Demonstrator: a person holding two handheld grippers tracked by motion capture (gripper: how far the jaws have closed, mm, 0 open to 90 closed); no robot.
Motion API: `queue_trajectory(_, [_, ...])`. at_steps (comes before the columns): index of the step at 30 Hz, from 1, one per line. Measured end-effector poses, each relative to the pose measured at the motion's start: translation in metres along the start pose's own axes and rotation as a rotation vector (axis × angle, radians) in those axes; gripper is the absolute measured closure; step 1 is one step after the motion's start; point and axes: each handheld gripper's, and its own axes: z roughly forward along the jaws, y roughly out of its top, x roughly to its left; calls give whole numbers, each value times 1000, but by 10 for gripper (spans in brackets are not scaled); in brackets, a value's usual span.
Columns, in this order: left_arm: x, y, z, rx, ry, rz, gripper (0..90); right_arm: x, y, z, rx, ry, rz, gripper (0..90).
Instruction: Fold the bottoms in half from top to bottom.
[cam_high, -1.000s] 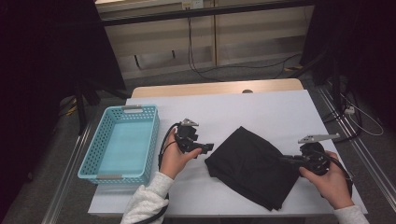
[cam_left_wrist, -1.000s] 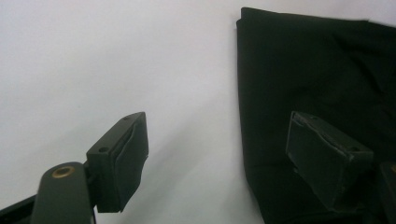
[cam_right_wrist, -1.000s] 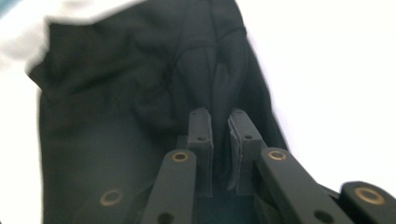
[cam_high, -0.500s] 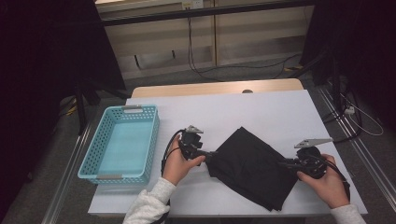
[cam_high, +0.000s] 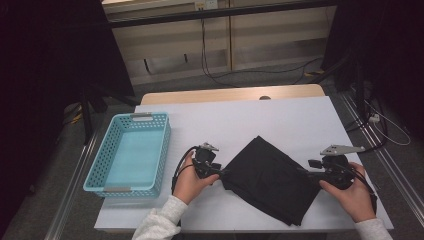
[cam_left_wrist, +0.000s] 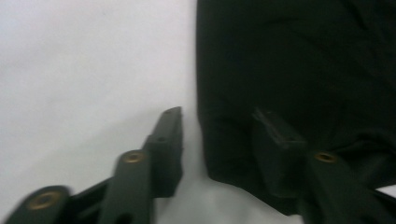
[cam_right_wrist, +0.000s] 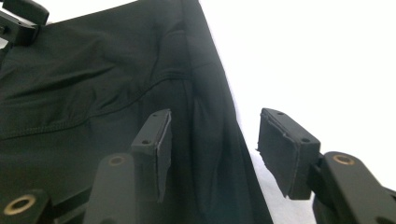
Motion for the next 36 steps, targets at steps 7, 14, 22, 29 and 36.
queue_trajectory(7, [-5,-1,1,31,-39,-48,770,0,1,-1,-9,-5,3,431])
queue_trajectory(14, [1,11,-3,30,-27,-83,837,1,2,0,-18,-7,-8,424])
queue_trajectory(22, [21,24,-8,-22,19,-102,839,5,4,4,-19,-7,-17,408])
queue_trajectory(29, [35,28,-8,-36,50,-117,839,8,5,7,-18,-8,-26,394])
queue_trajectory(36, [44,33,-6,-46,60,-115,839,7,4,8,-14,-7,-24,386])
